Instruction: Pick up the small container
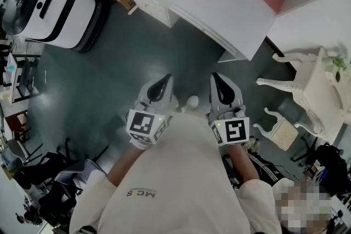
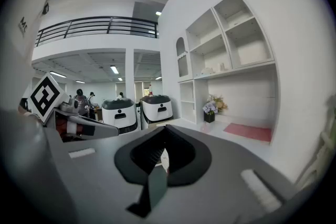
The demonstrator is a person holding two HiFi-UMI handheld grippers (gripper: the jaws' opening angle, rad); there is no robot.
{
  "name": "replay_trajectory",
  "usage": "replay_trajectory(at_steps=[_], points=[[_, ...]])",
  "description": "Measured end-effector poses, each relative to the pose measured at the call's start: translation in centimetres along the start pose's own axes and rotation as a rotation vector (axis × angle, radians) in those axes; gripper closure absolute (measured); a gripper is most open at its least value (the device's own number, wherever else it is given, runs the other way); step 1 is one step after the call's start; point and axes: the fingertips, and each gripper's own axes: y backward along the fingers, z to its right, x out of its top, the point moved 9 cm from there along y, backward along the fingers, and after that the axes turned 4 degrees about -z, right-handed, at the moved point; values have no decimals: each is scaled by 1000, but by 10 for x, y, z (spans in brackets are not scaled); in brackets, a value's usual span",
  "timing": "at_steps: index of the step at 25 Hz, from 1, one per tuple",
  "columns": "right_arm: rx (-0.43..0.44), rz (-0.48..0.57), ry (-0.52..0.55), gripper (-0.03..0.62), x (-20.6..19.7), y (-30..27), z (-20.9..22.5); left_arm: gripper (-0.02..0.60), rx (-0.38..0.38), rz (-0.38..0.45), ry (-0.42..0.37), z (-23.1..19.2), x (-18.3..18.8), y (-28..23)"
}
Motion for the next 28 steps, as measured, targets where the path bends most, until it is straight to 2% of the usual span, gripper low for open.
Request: replay_trajectory(at_steps=[5,10,13,19,23,28], points=[[-38,-17,-35,592,-13,27,18,581,-12,4,-3,25,-5,-4],[43,36,-164,595,-18,31,23,581,-26,2,-7,28,-5,-11],[29,22,-176,595,-23,21,25,581,-29,3,-2,21,-5,-14],[32,26,-154,589,-14,-31,-4,581,-49,17,29,-35,7,-2],[28,51,-125,608,-7,-64,-17,581,-38,26,15,-73,14,-7],[-4,-97,-71,600,-6,-119,-22,581,-32,1,68,-122,23,-17]])
